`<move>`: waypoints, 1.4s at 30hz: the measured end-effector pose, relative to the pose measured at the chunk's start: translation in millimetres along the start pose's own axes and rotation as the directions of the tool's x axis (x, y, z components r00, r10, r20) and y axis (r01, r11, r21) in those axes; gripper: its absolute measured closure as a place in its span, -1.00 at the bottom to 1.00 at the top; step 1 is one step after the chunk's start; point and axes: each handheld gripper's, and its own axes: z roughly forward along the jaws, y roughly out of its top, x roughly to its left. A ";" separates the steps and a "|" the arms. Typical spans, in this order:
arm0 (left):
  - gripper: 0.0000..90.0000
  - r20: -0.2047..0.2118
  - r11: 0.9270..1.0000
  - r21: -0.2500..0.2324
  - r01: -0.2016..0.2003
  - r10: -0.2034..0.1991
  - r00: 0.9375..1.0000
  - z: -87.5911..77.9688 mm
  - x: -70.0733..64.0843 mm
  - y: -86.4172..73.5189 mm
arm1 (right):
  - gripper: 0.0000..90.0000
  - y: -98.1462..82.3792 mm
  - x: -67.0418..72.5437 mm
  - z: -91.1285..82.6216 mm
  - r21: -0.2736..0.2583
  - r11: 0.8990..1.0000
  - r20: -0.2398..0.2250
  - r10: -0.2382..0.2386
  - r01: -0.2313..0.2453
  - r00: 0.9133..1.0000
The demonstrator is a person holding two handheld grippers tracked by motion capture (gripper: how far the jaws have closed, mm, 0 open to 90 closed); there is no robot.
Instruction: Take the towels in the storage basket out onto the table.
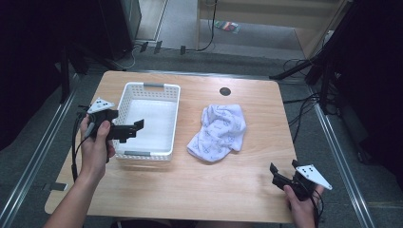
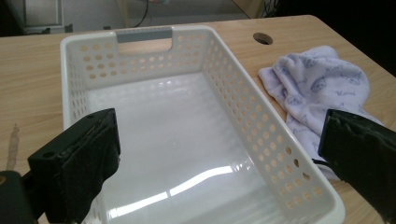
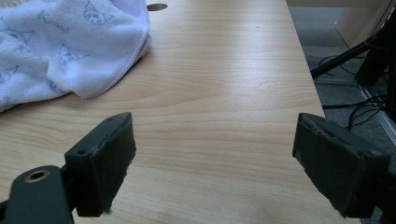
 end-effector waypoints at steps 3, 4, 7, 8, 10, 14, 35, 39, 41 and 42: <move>-1.00 -0.018 1.000 -0.011 -0.005 0.005 1.000 -4.9 5.9 -8.9 | -0.70 0.1 -0.1 0.2 0.001 1.000 0.000 0.001 -0.001 1.000; -1.00 -0.016 1.000 -0.017 0.002 -0.002 1.000 -6.3 8.6 -11.9 | -0.70 0.1 -0.1 0.4 0.003 1.000 0.000 0.001 -0.001 1.000; -1.00 -0.024 0.999 -0.036 0.019 -0.019 1.000 -11.9 16.5 -20.4 | -0.70 0.0 -0.2 0.1 0.005 1.000 0.000 0.004 -0.004 1.000; -1.00 -0.025 0.999 -0.041 0.020 -0.021 0.999 -14.1 18.9 -22.8 | -0.70 0.0 -0.3 0.0 0.003 1.000 0.000 0.005 -0.005 1.000; -1.00 -0.036 0.998 -0.055 0.019 -0.021 0.999 -18.5 23.4 -27.1 | -0.70 0.1 -0.4 0.2 0.005 1.000 -0.001 0.008 -0.008 1.000; -1.00 -0.060 0.997 -0.071 0.023 -0.027 0.998 -25.5 32.5 -35.2 | -0.70 0.1 -0.2 0.2 0.007 1.000 0.001 0.006 -0.006 1.000; -1.00 -0.141 0.992 -0.111 0.057 -0.073 0.987 -46.7 76.9 -80.3 | -0.70 0.1 -0.2 0.3 0.009 1.000 0.002 0.005 -0.005 1.000; -1.00 -0.155 0.992 -0.111 0.056 -0.073 0.985 -49.4 84.0 -90.0 | -0.70 0.1 -0.2 0.3 0.010 1.000 0.002 0.006 -0.006 1.000; -1.00 -0.154 0.991 -0.115 0.064 -0.081 0.985 -50.2 87.5 -95.5 | -0.70 0.1 -0.2 0.2 0.010 1.000 0.002 0.008 -0.008 1.000; -1.00 -0.163 0.991 -0.116 0.064 -0.083 0.983 -50.5 88.9 -98.4 | -0.70 0.1 -0.2 0.3 0.011 1.000 0.002 0.009 -0.009 1.000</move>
